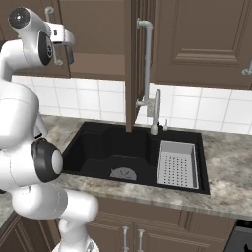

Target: Open the cabinet, pick the kettle from the cabinet, and place it in the sink.

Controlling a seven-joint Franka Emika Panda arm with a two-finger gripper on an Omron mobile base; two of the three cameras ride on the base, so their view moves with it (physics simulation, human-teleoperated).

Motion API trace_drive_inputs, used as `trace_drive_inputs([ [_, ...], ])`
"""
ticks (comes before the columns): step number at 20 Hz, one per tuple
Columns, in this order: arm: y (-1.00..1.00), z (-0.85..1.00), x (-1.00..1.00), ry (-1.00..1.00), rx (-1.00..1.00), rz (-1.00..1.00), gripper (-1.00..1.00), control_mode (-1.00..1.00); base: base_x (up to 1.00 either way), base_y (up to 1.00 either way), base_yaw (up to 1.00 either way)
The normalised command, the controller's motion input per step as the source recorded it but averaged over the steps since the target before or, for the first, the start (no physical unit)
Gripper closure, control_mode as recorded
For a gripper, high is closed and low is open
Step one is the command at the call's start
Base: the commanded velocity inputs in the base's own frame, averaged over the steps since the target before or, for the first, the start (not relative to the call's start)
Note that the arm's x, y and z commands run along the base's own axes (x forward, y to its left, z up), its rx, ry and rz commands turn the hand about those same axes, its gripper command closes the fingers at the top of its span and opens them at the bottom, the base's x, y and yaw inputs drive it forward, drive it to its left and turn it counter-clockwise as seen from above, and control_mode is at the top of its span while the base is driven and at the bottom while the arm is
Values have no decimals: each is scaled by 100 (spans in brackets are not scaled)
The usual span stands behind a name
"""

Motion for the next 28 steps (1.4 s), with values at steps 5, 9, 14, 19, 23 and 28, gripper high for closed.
trace_drive_inputs([
  [5,6,0,24,0,0,0,-100,-100,0,0,0],
  [9,15,0,18,0,0,-4,100,-100,0,0,0],
  [14,18,0,17,0,-1,-10,100,-100,0,0,0],
  [19,15,0,19,0,-1,-12,100,-100,0,0,0],
  [23,9,0,22,0,0,-10,100,-100,0,0,0],
  [28,6,0,6,0,1,-1,100,-100,0,0,0],
])
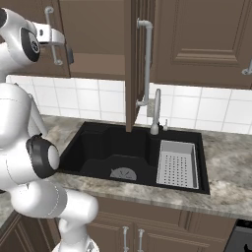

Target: Open the cabinet, pick the kettle from the cabinet, and place it in the sink.

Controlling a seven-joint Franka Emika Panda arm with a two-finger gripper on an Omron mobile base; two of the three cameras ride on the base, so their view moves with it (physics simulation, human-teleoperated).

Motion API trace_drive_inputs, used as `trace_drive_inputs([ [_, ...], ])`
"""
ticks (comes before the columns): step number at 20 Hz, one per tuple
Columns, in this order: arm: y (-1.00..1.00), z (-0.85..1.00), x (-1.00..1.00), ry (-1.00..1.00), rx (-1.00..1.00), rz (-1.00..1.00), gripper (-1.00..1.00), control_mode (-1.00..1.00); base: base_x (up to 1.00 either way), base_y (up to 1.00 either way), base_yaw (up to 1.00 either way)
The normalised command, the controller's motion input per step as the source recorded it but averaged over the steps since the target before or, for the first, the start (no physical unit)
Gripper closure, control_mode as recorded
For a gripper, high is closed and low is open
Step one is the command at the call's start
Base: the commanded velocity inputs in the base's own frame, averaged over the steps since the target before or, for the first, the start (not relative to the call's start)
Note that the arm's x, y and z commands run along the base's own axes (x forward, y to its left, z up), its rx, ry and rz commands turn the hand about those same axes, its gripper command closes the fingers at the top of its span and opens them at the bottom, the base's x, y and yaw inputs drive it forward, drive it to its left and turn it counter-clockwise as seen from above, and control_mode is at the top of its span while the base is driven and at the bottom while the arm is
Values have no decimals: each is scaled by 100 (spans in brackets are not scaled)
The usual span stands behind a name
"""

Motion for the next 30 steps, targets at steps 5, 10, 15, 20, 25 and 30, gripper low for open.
trace_drive_inputs([
  [5,18,-2,-7,-2,7,0,100,-100,0,0,0],
  [10,19,-4,-19,-6,8,1,100,-100,0,0,0],
  [15,22,-4,-24,-9,9,0,100,-100,0,0,0],
  [20,21,0,-22,-5,5,0,100,-100,0,0,0],
  [25,22,0,-31,0,0,0,100,-100,0,0,0],
  [30,26,0,-32,0,0,0,100,-100,0,0,0],
])
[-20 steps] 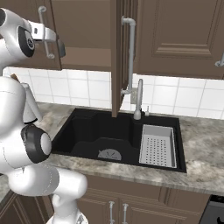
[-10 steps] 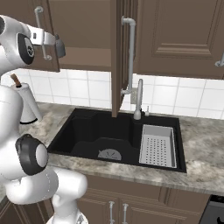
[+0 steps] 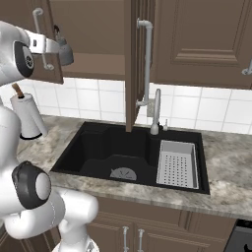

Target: Open the cabinet, pick the kettle from the cabinet, and place it in the sink.

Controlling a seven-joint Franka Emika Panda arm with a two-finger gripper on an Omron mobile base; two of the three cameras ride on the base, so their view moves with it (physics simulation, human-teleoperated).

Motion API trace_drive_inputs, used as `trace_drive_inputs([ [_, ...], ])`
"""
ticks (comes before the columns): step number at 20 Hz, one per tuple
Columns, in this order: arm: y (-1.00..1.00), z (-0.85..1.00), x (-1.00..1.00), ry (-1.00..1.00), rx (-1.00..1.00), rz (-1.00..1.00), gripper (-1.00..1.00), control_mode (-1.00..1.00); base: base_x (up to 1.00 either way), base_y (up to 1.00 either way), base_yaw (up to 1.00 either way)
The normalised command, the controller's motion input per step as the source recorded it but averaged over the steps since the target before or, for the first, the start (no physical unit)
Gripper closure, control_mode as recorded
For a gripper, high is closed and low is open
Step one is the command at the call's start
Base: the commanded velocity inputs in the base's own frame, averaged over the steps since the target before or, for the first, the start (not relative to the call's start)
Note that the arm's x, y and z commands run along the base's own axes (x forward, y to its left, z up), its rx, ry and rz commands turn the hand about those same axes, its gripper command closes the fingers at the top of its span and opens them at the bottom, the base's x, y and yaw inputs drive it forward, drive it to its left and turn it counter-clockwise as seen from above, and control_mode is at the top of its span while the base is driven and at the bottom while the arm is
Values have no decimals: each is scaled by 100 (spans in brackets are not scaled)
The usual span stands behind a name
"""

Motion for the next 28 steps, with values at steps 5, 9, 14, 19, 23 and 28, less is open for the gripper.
trace_drive_inputs([
  [5,29,0,-33,0,0,0,100,-100,0,0,0],
  [9,32,0,-36,0,0,0,100,-100,0,0,0],
  [14,34,0,-36,0,0,0,100,-100,0,0,0],
  [19,33,0,-36,0,0,0,100,-100,0,0,0],
  [23,35,0,-36,0,-1,0,100,-100,0,0,0],
  [28,37,0,-34,0,-3,-2,100,-100,0,0,0],
])
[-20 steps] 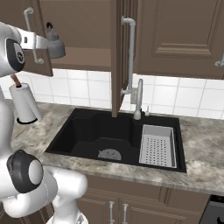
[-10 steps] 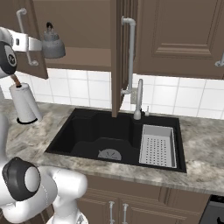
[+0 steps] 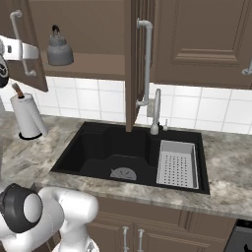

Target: Open the cabinet, pick the kettle from the cabinet, and place it in the sink.

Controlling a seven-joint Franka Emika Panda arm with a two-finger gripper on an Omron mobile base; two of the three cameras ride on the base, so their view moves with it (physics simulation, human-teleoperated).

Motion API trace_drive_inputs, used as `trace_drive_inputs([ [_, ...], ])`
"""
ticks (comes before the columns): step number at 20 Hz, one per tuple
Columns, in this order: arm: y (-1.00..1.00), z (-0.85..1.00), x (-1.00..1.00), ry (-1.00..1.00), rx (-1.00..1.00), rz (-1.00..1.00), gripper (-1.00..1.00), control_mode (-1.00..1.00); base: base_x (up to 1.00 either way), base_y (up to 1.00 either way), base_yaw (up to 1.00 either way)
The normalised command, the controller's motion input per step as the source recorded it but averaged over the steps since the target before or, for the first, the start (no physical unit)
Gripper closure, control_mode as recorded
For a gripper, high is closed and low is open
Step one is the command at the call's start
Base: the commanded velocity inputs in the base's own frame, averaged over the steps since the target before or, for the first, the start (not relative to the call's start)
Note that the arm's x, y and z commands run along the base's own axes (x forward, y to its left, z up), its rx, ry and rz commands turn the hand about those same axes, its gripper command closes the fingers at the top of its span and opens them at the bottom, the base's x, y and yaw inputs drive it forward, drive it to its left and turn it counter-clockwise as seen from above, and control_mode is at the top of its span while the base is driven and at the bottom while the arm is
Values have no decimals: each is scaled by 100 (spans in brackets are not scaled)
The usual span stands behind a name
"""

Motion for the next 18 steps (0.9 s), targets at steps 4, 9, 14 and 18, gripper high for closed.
trace_drive_inputs([
  [4,38,0,-34,0,-4,-2,100,-100,0,0,0],
  [9,38,0,-30,0,-4,-1,100,-100,0,0,0],
  [14,39,0,-29,0,-4,-1,100,-100,0,0,0],
  [18,44,0,-25,0,-5,0,100,-100,0,0,0],
])
